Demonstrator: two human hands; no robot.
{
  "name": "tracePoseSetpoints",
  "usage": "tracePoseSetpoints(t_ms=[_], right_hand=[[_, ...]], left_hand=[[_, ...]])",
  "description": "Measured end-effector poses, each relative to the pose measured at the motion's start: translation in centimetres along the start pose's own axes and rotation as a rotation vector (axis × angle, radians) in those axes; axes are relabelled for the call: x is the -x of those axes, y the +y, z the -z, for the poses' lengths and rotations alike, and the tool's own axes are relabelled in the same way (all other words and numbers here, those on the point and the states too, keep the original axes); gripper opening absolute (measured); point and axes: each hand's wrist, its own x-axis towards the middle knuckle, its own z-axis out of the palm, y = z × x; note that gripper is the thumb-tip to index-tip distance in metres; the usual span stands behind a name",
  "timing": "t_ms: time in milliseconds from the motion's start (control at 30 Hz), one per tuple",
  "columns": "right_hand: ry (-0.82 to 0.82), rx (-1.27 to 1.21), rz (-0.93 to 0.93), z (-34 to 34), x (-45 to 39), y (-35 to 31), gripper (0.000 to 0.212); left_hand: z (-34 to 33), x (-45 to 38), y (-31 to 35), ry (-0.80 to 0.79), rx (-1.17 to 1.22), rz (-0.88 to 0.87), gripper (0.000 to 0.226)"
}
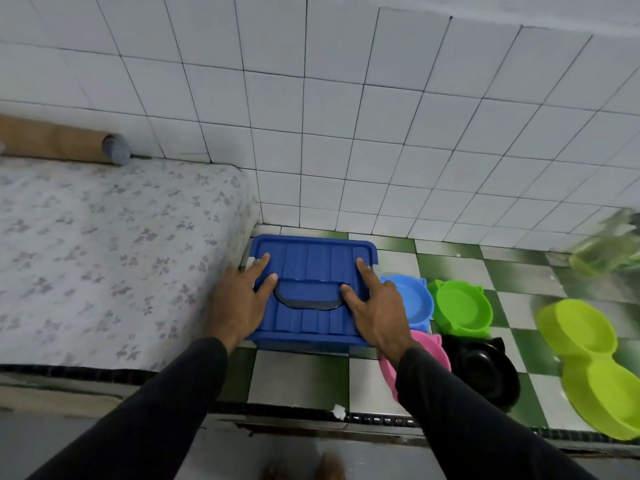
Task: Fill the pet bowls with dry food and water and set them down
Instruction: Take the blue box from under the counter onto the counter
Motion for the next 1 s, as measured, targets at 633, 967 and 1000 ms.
tracePoseSetpoints(t_ms=[633, 967, 1000], right_hand=[[-0.05, -0.006, -0.108, -2.8, -7.0, 0.2, 0.068], [-0.08, -0.019, -0.106, -3.3, -9.4, 0.5, 0.07], [-0.08, -0.019, -0.104, -3.3, -9.5, 0.5, 0.07]], left_hand=[[-3.5, -8.4, -1.8, -0.005, -0.053, -0.03, 0.054], [-4.8, -11.1, -2.8, -0.009, -0.016, -0.046, 0.058], [-4.9, -11.2, -2.9, -0.007, -0.015, -0.049, 0.057]])
